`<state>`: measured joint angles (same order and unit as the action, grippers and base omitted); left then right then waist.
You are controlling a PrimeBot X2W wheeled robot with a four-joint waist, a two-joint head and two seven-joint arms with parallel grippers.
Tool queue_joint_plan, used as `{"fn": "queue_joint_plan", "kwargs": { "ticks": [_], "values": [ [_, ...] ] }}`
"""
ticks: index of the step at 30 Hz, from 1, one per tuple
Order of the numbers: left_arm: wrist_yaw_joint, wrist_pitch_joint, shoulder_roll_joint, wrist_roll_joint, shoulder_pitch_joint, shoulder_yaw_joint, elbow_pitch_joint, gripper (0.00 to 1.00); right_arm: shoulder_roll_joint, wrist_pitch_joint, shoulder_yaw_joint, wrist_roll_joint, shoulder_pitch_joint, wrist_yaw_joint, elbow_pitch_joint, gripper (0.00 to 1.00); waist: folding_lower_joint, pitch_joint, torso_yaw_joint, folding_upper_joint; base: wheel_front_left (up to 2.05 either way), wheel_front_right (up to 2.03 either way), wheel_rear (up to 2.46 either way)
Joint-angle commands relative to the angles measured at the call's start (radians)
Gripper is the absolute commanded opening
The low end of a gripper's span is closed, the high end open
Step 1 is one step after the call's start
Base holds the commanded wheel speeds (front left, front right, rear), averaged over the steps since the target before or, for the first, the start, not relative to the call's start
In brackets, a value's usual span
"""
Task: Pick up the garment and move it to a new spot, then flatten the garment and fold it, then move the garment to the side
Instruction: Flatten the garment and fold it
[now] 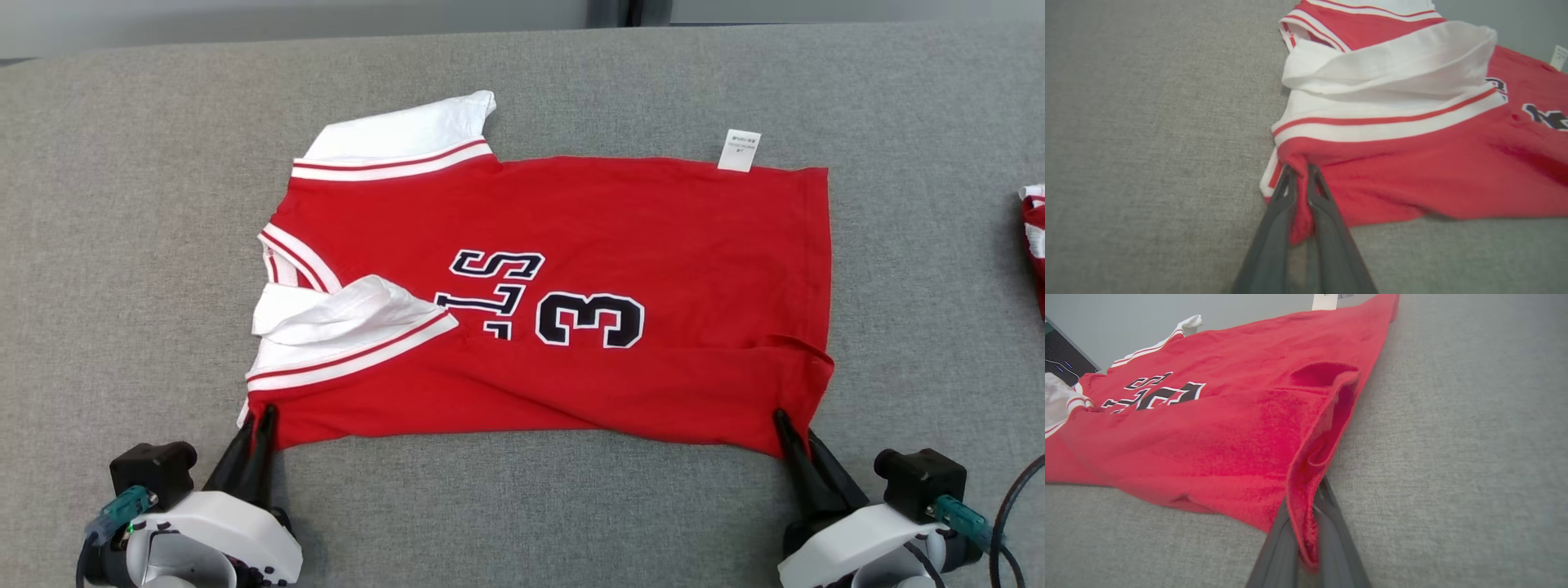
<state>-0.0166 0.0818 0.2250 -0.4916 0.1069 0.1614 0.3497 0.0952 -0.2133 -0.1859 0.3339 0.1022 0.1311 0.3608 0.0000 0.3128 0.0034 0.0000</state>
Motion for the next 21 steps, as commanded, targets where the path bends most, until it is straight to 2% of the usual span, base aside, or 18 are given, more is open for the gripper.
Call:
{"fn": "queue_joint_plan", "kwargs": {
  "ticks": [1, 7, 12, 18, 19, 20, 21],
  "values": [
    [-0.002, 0.001, 0.0, -0.001, -0.022, 0.004, 0.005, 0.0, 0.014, 0.001, 0.0, 0.009, -0.01, -0.001, 0.008, 0.0, 0.0, -0.01, 0.002, 0.0, 0.0, 0.0, 0.0],
    [0.019, -0.02, 0.027, -0.004, -0.083, -0.002, -0.082, 0.0, 0.037, 0.026, 0.043, 0.04, -0.063, -0.001, -0.049, 0.0, 0.0, -0.057, 0.021, 0.0, 0.0, 0.0, 0.0],
    [0.055, -0.068, 0.039, -0.01, -0.184, 0.0, -0.201, 0.0, 0.05, 0.073, 0.102, 0.053, -0.139, -0.001, -0.121, 0.0, 0.0, -0.099, 0.034, 0.0, 0.0, 0.0, 0.0],
    [0.086, -0.115, 0.021, -0.03, -0.295, 0.014, -0.295, 0.0, 0.026, 0.149, 0.159, 0.057, -0.254, -0.001, -0.193, 0.0, 0.0, -0.149, 0.045, 0.0, 0.0, 0.0, 0.0],
    [0.088, -0.122, 0.015, -0.037, -0.306, 0.017, -0.296, 0.11, 0.021, 0.159, 0.168, 0.056, -0.269, -0.001, -0.202, 0.0, 0.0, -0.155, 0.045, 0.0, 0.0, 0.0, 0.0],
    [0.087, -0.122, 0.011, -0.041, -0.317, 0.021, -0.295, 0.31, 0.017, 0.166, 0.172, 0.057, -0.28, -0.001, -0.206, 0.0, 0.0, -0.16, 0.045, 0.0, 0.0, 0.0, 0.0],
    [0.09, -0.121, 0.009, -0.039, -0.322, 0.024, -0.291, 0.68, 0.013, 0.172, 0.174, 0.056, -0.29, -0.001, -0.208, 0.0, 0.0, -0.166, 0.044, 0.0, 0.0, 0.0, 0.0]
  ]
}}
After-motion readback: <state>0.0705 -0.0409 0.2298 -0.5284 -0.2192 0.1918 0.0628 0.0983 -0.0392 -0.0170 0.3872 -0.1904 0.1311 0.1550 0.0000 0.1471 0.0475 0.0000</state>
